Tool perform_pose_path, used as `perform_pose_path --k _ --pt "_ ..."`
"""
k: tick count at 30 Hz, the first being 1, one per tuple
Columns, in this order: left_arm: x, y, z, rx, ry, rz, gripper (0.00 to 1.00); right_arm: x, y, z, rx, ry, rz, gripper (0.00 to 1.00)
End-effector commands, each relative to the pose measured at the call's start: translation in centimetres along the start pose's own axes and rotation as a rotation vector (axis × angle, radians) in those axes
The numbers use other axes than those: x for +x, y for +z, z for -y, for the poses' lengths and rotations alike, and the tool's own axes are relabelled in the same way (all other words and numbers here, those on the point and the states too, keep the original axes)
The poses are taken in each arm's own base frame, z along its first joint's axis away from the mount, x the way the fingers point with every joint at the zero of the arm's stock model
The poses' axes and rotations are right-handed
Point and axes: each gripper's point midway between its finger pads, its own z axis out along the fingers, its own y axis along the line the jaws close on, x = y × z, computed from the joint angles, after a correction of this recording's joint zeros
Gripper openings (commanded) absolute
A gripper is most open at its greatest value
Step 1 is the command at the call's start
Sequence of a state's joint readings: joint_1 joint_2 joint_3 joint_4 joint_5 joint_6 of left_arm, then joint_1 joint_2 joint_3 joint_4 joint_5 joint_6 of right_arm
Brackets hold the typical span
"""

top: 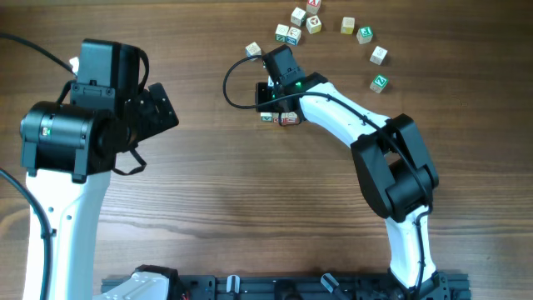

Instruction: Form a horizontal line

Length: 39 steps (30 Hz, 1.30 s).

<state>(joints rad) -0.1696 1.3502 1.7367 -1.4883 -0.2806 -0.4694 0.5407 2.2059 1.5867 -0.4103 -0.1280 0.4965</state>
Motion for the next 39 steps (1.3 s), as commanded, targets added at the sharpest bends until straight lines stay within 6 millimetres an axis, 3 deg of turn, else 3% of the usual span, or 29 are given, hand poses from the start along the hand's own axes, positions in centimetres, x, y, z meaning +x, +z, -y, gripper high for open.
perform_pose_path --k 1,9,20,24,29,39 --pt "-0.3 0.0 -0.3 -0.011 -0.016 0.010 1.00 0.6 0.7 0.3 0.007 0.015 -0.024 0.05" --pt "-0.3 0.0 -0.3 -0.011 -0.016 0.010 1.00 0.3 0.7 0.5 0.019 0.014 -0.013 0.05" --pt "-0.3 0.0 -0.3 -0.011 -0.016 0.010 1.00 -3.4 -1.1 -1.0 0.006 -0.034 0.097 0.05" --pt "-0.3 0.0 -0.3 -0.011 -0.016 0.010 1.00 -3.7 -2.5 1.1 0.130 0.046 0.126 0.05" --pt "-0.3 0.0 -0.3 -0.011 -0.016 0.010 1.00 -2.9 -2.6 3.3 0.227 0.071 0.103 0.04" --pt "-0.3 0.0 -0.3 -0.011 -0.017 0.010 1.00 -1.7 -2.5 3.3 0.232 0.068 0.057 0.05"
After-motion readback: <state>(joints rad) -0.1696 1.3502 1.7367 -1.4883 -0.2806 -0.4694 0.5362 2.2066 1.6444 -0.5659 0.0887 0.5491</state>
